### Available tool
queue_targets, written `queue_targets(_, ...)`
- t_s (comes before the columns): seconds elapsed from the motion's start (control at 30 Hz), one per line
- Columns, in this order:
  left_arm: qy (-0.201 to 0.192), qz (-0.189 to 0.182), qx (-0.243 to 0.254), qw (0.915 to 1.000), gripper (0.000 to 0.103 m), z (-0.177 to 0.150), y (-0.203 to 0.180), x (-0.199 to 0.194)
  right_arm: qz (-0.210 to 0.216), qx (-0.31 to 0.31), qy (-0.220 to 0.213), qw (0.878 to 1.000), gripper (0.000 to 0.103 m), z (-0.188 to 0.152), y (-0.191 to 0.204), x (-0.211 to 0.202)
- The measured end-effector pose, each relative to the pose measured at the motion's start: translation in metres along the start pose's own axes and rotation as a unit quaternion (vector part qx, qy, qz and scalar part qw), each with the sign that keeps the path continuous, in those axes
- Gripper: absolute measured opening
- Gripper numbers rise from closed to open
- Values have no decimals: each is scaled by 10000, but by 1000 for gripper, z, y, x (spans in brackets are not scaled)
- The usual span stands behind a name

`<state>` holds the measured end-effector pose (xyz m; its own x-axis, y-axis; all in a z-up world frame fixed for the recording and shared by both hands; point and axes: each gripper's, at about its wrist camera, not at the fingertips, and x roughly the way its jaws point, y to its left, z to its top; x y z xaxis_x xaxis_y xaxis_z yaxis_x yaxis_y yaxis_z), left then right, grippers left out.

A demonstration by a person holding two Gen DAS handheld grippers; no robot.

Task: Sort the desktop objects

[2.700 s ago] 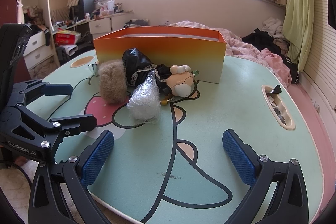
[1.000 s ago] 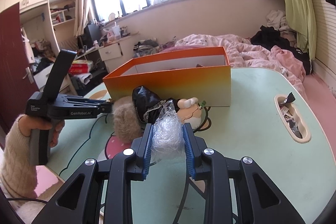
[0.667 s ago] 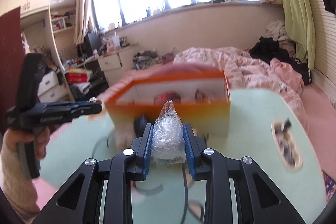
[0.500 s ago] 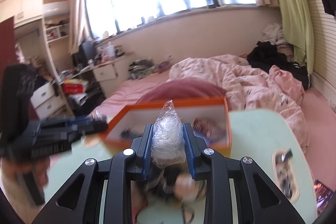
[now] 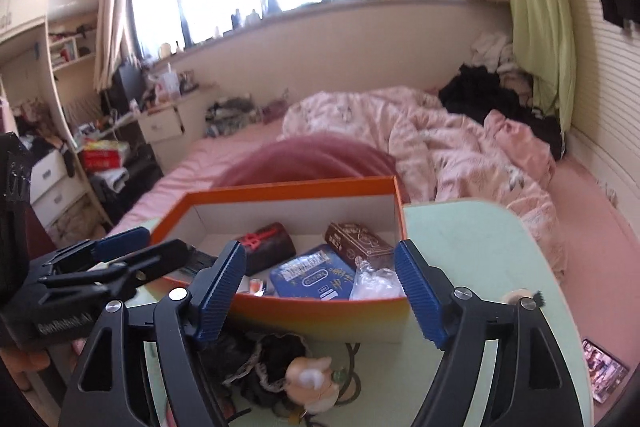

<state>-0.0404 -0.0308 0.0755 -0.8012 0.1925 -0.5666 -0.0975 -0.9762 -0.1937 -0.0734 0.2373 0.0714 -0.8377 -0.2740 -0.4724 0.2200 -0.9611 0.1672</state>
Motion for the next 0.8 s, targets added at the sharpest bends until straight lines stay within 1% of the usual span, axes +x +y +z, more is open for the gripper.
queue_targets(0.07,29,-38,68,10000,82,-5,-5,-14,180,4,-104,9998,83,-8,3,-22)
queue_targets(0.1,97,-79,160,9998,82,-11,-9,-22,271,-4,-95,9996,88,-12,4,-30)
queue_targets(0.13,203,-104,298,9993,82,-19,-14,-28,327,-26,-64,9994,90,-17,5,-35)
queue_targets(0.17,294,-103,421,9986,82,-26,-18,-32,387,-79,20,9992,90,-28,6,-44)
queue_targets(0.23,468,-88,591,9971,82,-47,-25,-39,387,-123,219,9989,90,-45,5,-49)
queue_targets(0.3,720,-98,554,9958,82,-65,-28,-39,399,-103,545,9977,90,-66,3,-52)
queue_targets(0.33,906,-117,571,9942,82,-74,-29,-36,418,-78,690,9967,90,-75,1,-52)
queue_targets(0.37,1048,-106,622,9925,82,-81,-31,-33,395,-59,853,9956,90,-84,-1,-50)
queue_targets(0.43,1253,13,761,9892,82,-96,-35,-25,106,-88,1097,9939,92,-97,-3,-42)
queue_targets(0.47,1349,59,806,9876,82,-101,-37,-21,-100,-231,994,9947,94,-99,-1,-40)
queue_targets(0.5,1455,86,822,9859,85,-106,-38,-18,-323,-369,984,9939,103,-103,1,-36)
queue_targets(0.53,1322,208,928,9867,86,-109,-41,-20,-572,-581,982,9918,103,-106,7,-31)
queue_targets(0.57,1286,255,902,9873,89,-111,-40,-21,-647,-723,934,9909,103,-108,13,-29)
queue_targets(0.6,1259,248,827,9883,94,-111,-38,-22,-630,-679,935,9913,103,-109,12,-29)
queue_targets(0.63,1256,320,776,9885,97,-112,-36,-21,-625,-678,938,9913,103,-109,12,-28)
queue_targets(0.67,1267,394,769,9882,103,-112,-35,-20,-614,-673,943,9914,103,-109,12,-28)
queue_targets(0.8,1240,366,783,9885,103,-112,-34,-20,-604,-675,945,9914,103,-110,14,-25)
